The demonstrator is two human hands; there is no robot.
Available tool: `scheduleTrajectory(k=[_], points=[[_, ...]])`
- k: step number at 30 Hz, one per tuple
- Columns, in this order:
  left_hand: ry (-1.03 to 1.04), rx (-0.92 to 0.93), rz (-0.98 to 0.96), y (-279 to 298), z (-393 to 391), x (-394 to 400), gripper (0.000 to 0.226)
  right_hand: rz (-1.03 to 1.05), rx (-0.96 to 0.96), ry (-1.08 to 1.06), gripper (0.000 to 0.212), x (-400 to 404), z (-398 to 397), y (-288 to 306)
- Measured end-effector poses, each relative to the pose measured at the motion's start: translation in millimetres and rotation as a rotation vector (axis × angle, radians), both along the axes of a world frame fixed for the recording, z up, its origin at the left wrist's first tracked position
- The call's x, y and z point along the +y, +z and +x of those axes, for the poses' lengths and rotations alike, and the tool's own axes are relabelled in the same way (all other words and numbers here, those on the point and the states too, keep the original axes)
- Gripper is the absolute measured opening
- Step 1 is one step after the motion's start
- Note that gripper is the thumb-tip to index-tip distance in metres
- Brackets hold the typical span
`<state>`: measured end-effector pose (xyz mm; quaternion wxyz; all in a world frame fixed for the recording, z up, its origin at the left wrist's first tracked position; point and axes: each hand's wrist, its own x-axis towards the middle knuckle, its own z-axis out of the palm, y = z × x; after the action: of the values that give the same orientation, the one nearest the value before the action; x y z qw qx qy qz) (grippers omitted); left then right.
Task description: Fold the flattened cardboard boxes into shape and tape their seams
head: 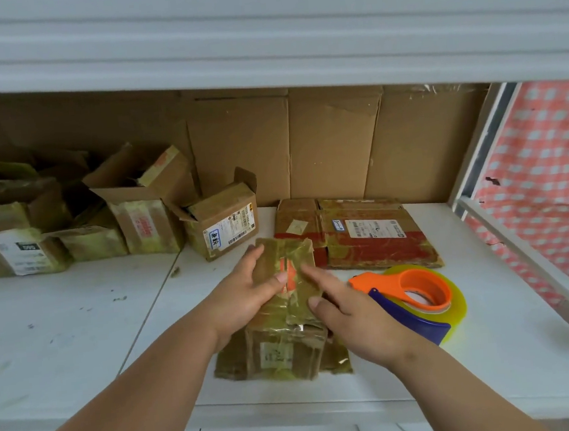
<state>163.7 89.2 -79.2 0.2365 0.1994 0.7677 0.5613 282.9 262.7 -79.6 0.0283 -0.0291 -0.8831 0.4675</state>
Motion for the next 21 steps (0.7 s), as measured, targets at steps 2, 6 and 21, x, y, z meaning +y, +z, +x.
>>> scheduleTrajectory(k=[2, 6, 21], points=[[-0.003, 0.141, -0.103, -2.4, -0.3, -1.2, 0.083, 0.07, -0.009, -0.009, 0.043, -1.7, 1.6, -1.0], [0.118, 0.658, -0.255, 7.4, 1.1, -1.7, 0.061, 0.137, 0.057, -0.101, 0.04, -2.9, -1.5, -0.6], [-0.23, 0.613, -0.488, 3.3, 15.6, -23.3, 0.122, 0.204, -0.054, -0.019, 0.073, -11.0, 7.6, 7.9]])
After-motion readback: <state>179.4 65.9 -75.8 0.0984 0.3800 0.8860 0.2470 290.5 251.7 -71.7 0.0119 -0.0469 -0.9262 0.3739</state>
